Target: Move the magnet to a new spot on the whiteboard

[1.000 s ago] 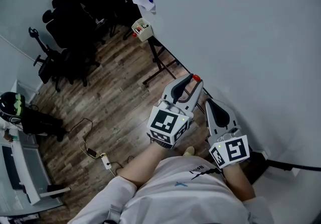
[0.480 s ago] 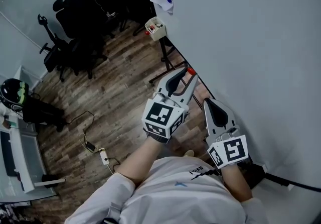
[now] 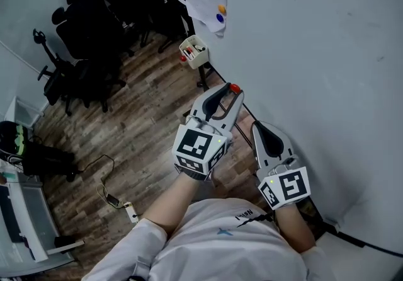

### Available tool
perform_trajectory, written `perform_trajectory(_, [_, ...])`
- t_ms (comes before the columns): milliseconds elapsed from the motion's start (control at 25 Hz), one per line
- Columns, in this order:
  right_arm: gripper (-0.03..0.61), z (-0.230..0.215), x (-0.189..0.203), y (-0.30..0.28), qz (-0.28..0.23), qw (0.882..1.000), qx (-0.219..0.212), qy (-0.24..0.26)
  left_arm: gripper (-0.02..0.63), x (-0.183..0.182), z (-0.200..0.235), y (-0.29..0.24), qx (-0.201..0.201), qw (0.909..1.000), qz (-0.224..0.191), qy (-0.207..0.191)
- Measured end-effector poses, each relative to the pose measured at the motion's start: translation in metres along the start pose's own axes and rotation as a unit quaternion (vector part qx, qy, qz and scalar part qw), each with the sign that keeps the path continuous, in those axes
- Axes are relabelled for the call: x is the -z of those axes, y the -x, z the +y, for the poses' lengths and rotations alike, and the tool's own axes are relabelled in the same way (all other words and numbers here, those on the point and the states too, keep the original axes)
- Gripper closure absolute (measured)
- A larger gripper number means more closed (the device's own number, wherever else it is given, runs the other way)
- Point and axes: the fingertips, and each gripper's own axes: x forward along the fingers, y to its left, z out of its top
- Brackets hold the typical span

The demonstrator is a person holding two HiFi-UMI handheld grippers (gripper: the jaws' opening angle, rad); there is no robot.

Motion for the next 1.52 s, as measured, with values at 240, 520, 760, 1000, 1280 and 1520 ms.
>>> perform_trajectory(240, [0.563, -0.011, -0.004, -0.069, -0.002, 1.000, 0.021, 0.000, 0.483, -0.019, 0.066, -0.039, 0.019, 0.9997, -0.006, -0.013])
perform_trajectory(520, [0.563, -0.023, -0.013, -0.133, -0.004, 0.999, 0.054, -0.002, 0.483, -0.055, 0.125, -0.089, 0.047, 0.9969, -0.016, -0.061])
perform_trajectory(760, [0.563, -0.029, -0.016, -0.169, -0.004, 0.997, 0.075, 0.006, 0.483, -0.088, 0.153, -0.127, 0.071, 0.9932, -0.041, -0.083])
perform_trajectory(1000, [0.563, -0.044, -0.019, -0.186, -0.003, 0.995, 0.096, 0.010, 0.483, -0.100, 0.163, -0.157, 0.093, 0.9911, -0.056, -0.078])
perform_trajectory(1280, [0.563, -0.048, -0.021, -0.195, -0.002, 0.995, 0.101, 0.010, 0.483, -0.108, 0.161, -0.176, 0.107, 0.9893, -0.049, -0.087])
perform_trajectory(1520, [0.563, -0.050, -0.017, -0.199, 0.002, 0.994, 0.108, 0.006, 0.483, -0.108, 0.161, -0.178, 0.124, 0.9873, -0.059, -0.080])
